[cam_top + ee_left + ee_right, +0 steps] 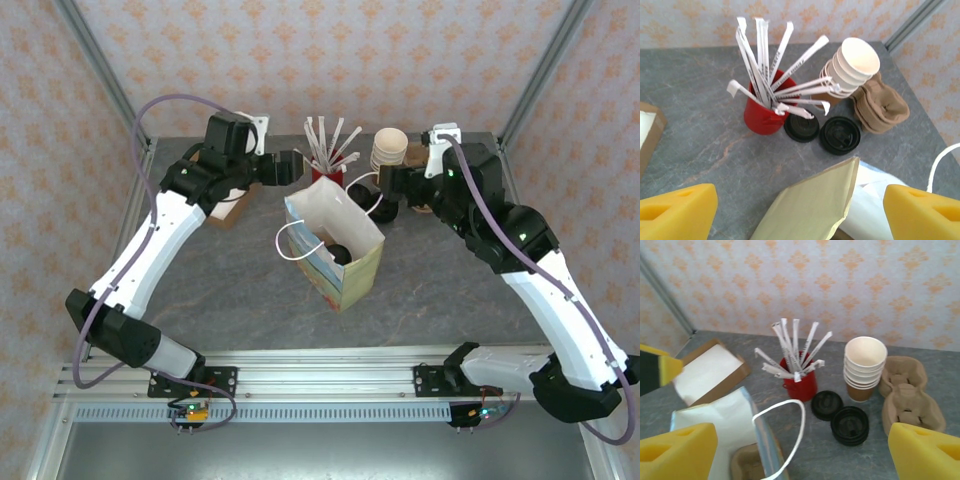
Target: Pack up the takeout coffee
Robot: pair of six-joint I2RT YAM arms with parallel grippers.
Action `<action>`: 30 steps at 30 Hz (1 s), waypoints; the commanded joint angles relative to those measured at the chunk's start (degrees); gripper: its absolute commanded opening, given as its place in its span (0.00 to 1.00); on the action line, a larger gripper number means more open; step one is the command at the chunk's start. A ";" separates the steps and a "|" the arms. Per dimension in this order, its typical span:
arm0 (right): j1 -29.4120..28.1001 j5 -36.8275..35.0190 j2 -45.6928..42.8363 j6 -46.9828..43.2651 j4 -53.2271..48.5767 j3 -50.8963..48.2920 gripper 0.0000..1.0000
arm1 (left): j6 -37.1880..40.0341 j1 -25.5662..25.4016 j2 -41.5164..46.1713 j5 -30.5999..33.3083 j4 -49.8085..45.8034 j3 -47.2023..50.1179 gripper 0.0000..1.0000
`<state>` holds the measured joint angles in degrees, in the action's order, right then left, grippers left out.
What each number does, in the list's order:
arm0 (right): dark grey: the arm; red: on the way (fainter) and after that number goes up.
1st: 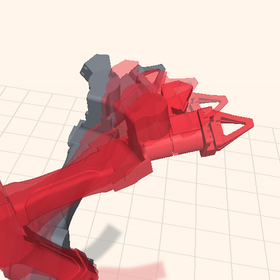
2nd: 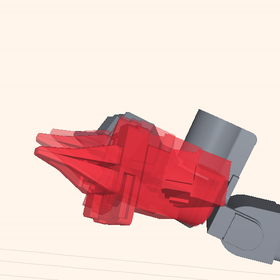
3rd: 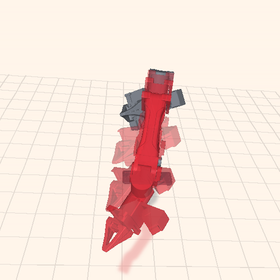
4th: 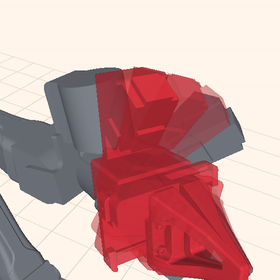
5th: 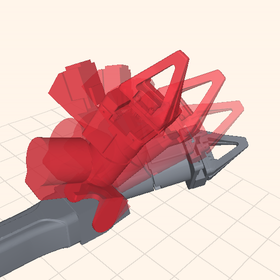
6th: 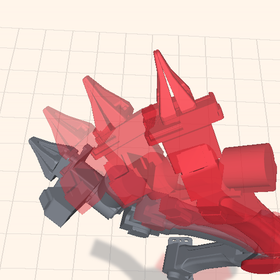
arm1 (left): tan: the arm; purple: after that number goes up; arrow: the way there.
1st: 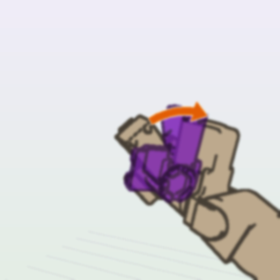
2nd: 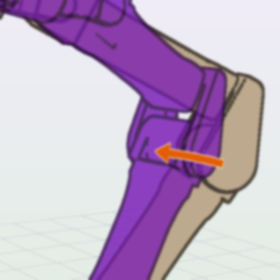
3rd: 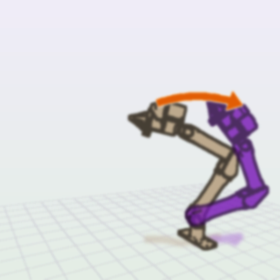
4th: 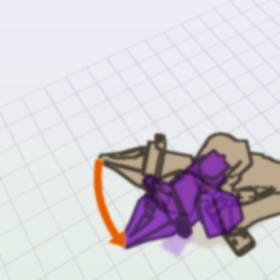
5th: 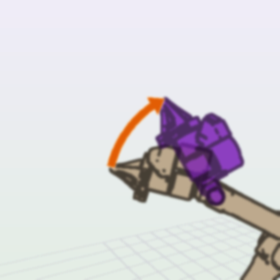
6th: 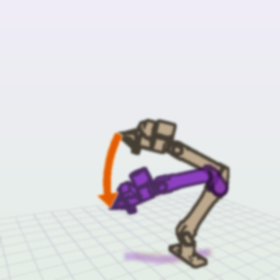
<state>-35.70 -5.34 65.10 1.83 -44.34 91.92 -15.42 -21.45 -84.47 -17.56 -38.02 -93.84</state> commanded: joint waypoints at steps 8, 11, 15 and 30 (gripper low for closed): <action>10.43 -4.52 -1.43 7.17 7.17 -5.56 0.90 | -2.21 -0.26 10.65 8.64 9.46 5.21 0.87; 12.40 -5.03 0.56 7.64 11.07 -7.68 0.91 | -2.79 -0.02 13.97 12.72 11.22 9.42 0.86; 15.05 -1.38 6.78 9.93 13.39 -7.31 0.91 | -4.25 2.15 15.59 14.89 11.46 13.01 0.84; 20.76 24.74 24.75 8.51 18.52 0.88 0.79 | -6.33 9.05 0.23 8.13 9.59 7.26 0.78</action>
<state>-15.77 7.92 85.32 10.76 -28.10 87.31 -21.58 -12.64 -83.13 -8.08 -28.88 -83.35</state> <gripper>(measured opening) 0.816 0.782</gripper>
